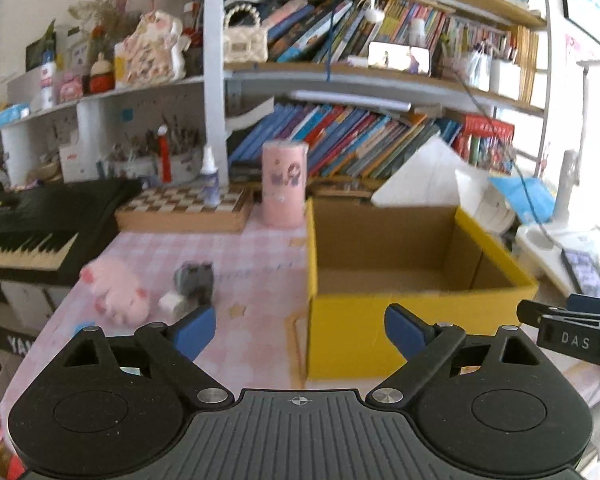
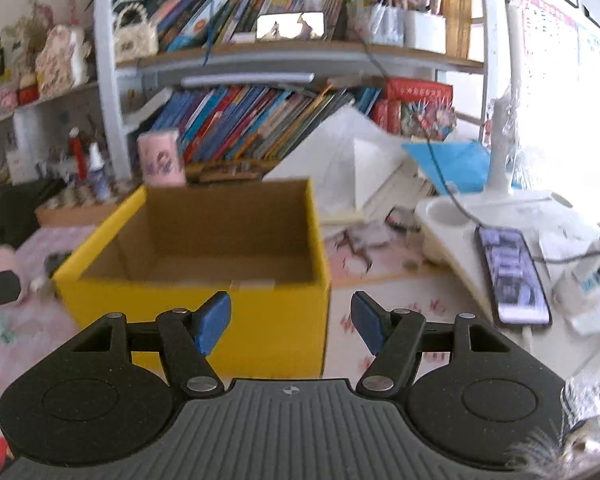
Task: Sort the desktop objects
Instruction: 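Withdraw both tools from the yellow box back over the table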
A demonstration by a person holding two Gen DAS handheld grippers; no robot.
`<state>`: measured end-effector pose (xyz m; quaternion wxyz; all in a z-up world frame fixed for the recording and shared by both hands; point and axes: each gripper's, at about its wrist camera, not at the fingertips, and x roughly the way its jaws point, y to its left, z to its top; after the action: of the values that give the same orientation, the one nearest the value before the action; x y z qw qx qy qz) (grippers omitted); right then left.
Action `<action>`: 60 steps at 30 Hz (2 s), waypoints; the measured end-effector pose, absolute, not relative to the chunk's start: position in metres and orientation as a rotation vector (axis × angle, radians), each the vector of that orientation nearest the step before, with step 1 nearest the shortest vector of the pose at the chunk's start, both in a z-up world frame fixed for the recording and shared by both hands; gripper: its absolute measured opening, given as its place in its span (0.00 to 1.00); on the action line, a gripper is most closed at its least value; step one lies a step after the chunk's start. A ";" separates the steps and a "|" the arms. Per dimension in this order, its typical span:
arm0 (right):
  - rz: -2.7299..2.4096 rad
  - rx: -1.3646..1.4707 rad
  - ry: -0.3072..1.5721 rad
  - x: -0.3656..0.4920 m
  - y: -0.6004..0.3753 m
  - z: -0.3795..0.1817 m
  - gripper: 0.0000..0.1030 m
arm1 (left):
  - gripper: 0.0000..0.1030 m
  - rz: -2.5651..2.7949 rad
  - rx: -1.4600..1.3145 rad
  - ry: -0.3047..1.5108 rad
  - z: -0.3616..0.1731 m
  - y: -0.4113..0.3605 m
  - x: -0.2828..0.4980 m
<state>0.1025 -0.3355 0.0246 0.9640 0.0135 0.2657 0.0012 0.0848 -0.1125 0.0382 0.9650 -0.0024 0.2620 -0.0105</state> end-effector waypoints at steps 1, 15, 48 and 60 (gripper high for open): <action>0.001 0.030 0.555 0.097 -0.332 0.021 0.62 | 0.91 -0.008 -0.008 0.552 0.033 -0.108 0.081; 0.001 0.040 0.686 0.028 -0.251 -0.001 0.62 | 0.91 0.012 -0.007 0.722 0.001 -0.040 0.020; 0.182 -0.027 0.689 -0.012 -0.114 0.002 0.61 | 0.90 0.039 -0.032 0.698 0.003 0.072 -0.029; 0.236 -0.065 0.682 0.001 -0.090 0.008 0.59 | 0.90 0.051 -0.064 0.690 0.004 0.091 -0.025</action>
<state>0.0007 -0.0898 0.0082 0.9351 -0.0316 0.3336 0.1153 -0.0251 0.0915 0.0037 0.9403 -0.0312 0.3380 0.0252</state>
